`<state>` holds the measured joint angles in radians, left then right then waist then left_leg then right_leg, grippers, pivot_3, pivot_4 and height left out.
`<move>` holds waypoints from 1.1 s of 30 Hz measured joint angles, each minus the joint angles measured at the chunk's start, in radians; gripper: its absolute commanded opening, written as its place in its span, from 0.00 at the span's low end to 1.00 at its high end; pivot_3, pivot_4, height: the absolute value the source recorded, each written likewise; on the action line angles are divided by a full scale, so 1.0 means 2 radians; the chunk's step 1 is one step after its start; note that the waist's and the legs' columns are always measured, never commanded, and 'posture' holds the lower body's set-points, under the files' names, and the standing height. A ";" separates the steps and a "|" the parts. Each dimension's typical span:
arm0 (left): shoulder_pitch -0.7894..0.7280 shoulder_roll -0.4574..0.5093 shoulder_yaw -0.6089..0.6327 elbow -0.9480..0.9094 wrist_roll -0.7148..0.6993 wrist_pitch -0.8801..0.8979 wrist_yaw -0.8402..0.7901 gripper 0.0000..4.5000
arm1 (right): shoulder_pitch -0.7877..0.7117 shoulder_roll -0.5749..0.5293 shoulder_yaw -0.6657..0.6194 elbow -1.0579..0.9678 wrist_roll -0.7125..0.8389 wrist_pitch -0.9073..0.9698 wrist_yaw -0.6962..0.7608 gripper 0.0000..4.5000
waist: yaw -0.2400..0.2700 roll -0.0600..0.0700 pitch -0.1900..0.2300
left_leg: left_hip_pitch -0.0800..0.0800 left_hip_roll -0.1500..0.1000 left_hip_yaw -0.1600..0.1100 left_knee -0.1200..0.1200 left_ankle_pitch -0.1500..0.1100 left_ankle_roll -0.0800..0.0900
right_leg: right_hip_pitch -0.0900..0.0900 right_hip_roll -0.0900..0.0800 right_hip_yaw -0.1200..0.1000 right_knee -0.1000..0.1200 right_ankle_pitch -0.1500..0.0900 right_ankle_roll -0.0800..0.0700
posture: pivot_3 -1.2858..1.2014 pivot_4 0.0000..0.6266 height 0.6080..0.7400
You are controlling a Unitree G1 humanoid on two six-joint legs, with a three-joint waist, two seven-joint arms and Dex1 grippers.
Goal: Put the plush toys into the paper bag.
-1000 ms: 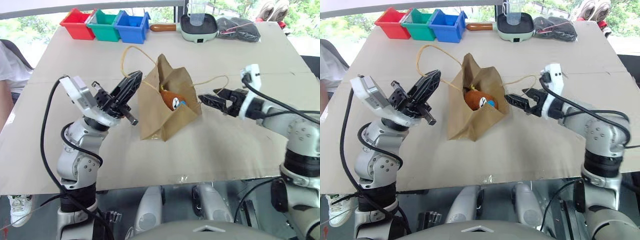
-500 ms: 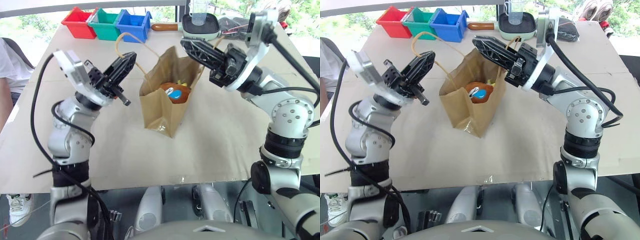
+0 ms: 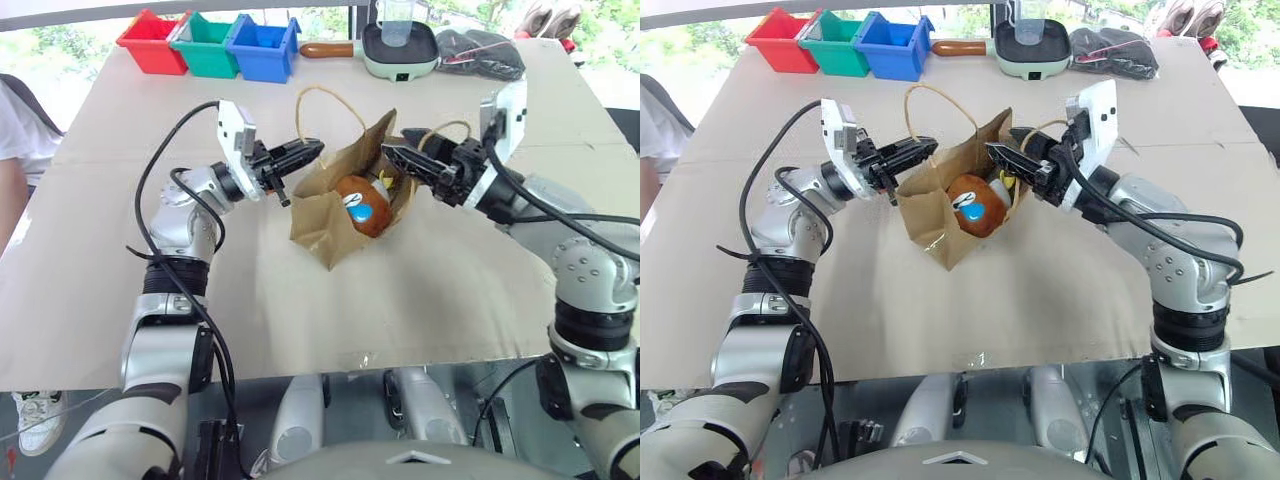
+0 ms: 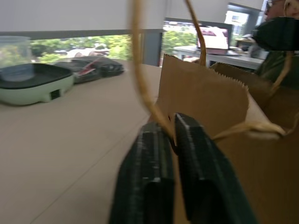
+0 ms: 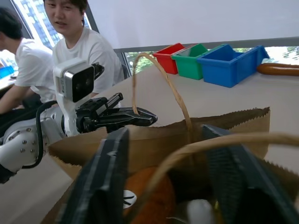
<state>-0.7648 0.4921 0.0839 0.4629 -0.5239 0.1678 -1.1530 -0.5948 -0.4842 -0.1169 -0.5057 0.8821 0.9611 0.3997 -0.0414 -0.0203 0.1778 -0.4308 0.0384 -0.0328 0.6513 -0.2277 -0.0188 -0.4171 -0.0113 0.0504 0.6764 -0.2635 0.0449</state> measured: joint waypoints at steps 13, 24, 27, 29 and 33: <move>0.148 0.060 0.101 -0.174 -0.090 0.128 0.029 0.99 | -0.042 -0.069 -0.033 -0.060 0.148 0.028 -0.020 0.70 | 0.003 0.000 0.000 | 0.001 0.000 0.000 0.001 0.000 0.000 | 0.001 -0.001 0.000 0.000 0.000 0.000 | 0.52 0.24 1.00; 0.241 0.061 0.087 -0.289 -0.111 0.158 0.046 0.99 | 0.078 -0.186 -0.047 -0.105 0.157 0.029 0.055 0.70 | 0.014 0.000 0.000 | 0.001 0.000 -0.001 0.001 0.000 0.000 | 0.002 -0.001 -0.001 -0.001 0.000 0.000 | 0.52 0.24 1.00; 0.239 0.056 0.073 -0.291 -0.098 0.150 0.055 1.00 | 0.127 -0.199 -0.025 -0.124 0.113 0.018 0.050 0.50 | 0.014 -0.001 -0.001 | 0.002 0.000 -0.001 0.001 0.000 0.000 | 0.003 -0.001 -0.001 -0.001 0.000 0.000 | 0.52 0.24 1.00; 0.237 0.051 0.056 -0.291 -0.082 0.140 0.059 1.00 | 0.151 -0.183 0.034 -0.118 0.055 0.005 0.045 0.27 | 0.012 -0.001 -0.001 | 0.002 0.000 0.000 0.001 0.000 0.000 | 0.003 0.000 0.000 -0.001 0.000 0.000 | 0.52 0.24 1.00; 0.231 0.043 0.037 -0.297 -0.068 0.130 0.067 1.00 | 0.127 -0.101 0.143 -0.051 -0.056 -0.057 0.043 0.01 | 0.009 -0.001 -0.001 | 0.003 0.000 0.000 0.001 0.000 0.000 | 0.003 0.000 0.001 0.000 0.000 0.000 | 0.52 0.24 1.00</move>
<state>-0.3026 0.5783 0.1580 -0.1316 -0.6601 0.4273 -1.0183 -0.3402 -0.6861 0.1688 -0.6070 0.7697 0.8468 0.4861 -0.0235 -0.0221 0.1765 -0.4257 0.0381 -0.0319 0.6533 -0.2276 -0.0188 -0.4120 -0.0115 0.0517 0.6763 -0.2636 0.0450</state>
